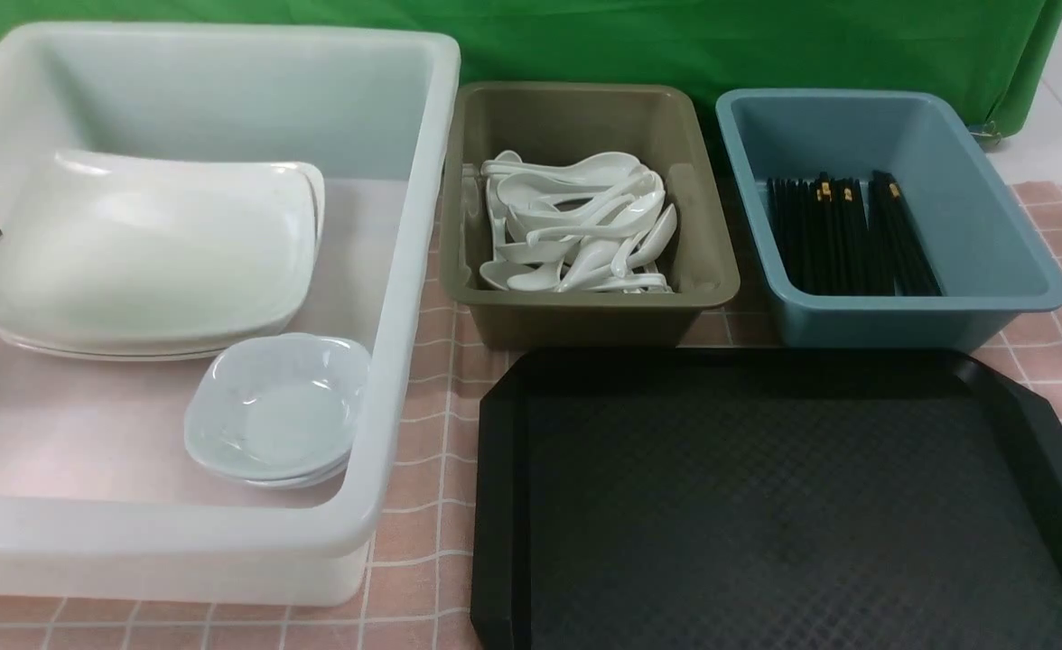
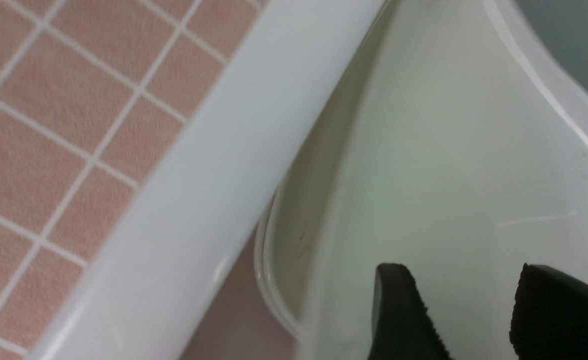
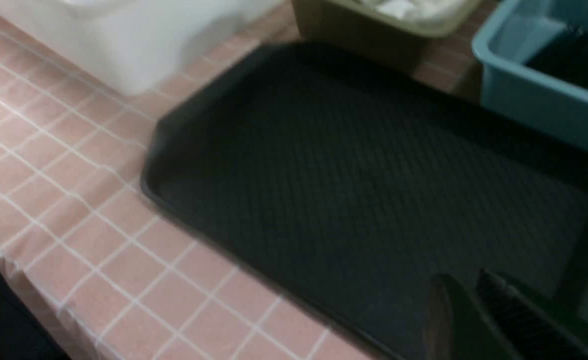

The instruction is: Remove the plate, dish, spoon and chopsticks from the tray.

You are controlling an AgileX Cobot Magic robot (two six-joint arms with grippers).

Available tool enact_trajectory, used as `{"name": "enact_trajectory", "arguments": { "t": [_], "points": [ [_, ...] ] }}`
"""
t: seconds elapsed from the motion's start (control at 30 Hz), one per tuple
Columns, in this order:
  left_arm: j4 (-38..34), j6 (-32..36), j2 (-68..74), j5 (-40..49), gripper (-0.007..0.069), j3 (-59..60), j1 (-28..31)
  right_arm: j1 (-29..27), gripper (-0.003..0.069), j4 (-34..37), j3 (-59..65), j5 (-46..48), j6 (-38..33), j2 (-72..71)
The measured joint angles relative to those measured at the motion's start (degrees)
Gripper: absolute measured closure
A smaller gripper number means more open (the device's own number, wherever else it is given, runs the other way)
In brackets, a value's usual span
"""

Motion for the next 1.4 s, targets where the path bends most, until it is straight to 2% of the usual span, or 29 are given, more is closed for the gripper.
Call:
{"name": "enact_trajectory", "arguments": {
  "t": [0.13, 0.2, 0.23, 0.27, 0.3, 0.33, 0.4, 0.5, 0.67, 0.83, 0.93, 1.03, 1.07, 1.2, 1.4],
  "points": [
    [0.06, 0.11, -2.10, 2.28, 0.0377, -0.58, 0.00, 0.00, 0.0550, -0.04, -1.80, 2.17, 0.04, 0.00],
    [0.39, 0.29, -3.44, 4.60, 0.0449, -1.32, 0.00, 0.00, 0.0552, -0.04, -1.93, 2.67, 0.04, 0.00],
    [0.46, 0.42, -3.70, 4.82, 0.0457, -1.42, 0.00, 0.00, 0.0552, -0.04, -1.93, 2.73, 0.04, 0.00],
    [1.08, 0.88, -4.74, 7.04, 0.0533, -2.44, 0.00, 0.00, 0.0552, -0.04, -1.93, 2.91, 0.04, 0.00],
    [1.77, 1.47, -5.44, 8.30, 0.0571, -3.11, 0.00, 0.00, 0.0552, -0.04, -1.93, 2.91, 0.04, 0.00],
    [1.90, 1.63, -5.57, 8.30, 0.0571, -3.24, 0.00, 0.00, 0.0552, -0.04, -1.93, 2.91, 0.04, 0.00],
    [3.55, 3.09, -7.88, 12.15, 0.0620, -4.96, 0.00, 0.00, 0.0552, -0.04, -1.93, 3.37, 0.04, 0.00],
    [4.07, 3.60, -10.10, 14.96, 0.0629, -5.64, 0.00, 0.00, 0.0552, -0.04, -1.93, 4.70, 0.04, 0.00],
    [9.90, 3.72, -16.13, 25.11, 0.0634, -5.74, 0.00, 0.00, 0.0556, 0.02, -2.00, 4.84, 2.63, -0.02],
    [17.85, 1.19, -19.66, 27.12, 0.0634, -2.57, 0.00, 0.00, 0.0629, 0.12, -2.00, 4.84, 2.85, -0.02],
    [19.28, -1.08, -21.34, 27.68, 0.0634, 1.02, 0.00, 0.00, 0.0629, 0.12, -2.00, 4.84, 2.85, -0.02],
    [14.10, 0.04, -23.92, 27.94, 0.0632, 6.06, 0.05, 0.00, 0.0629, 0.12, -2.00, 4.84, 2.85, -0.02],
    [9.63, 2.56, -25.47, 28.11, 0.0631, 8.36, 0.05, 0.00, 0.0629, 0.12, -2.00, 4.84, 2.85, -0.02],
    [0.33, 8.11, -29.59, 29.02, 0.0630, 14.48, 0.05, 0.00, 0.0629, 0.07, -2.00, 4.84, 2.80, -0.02],
    [-5.65, 11.64, -34.96, 33.05, 0.0629, 18.26, 0.05, 0.00, 0.0629, -0.63, -2.00, 4.84, 1.81, -0.02]
  ]
}}
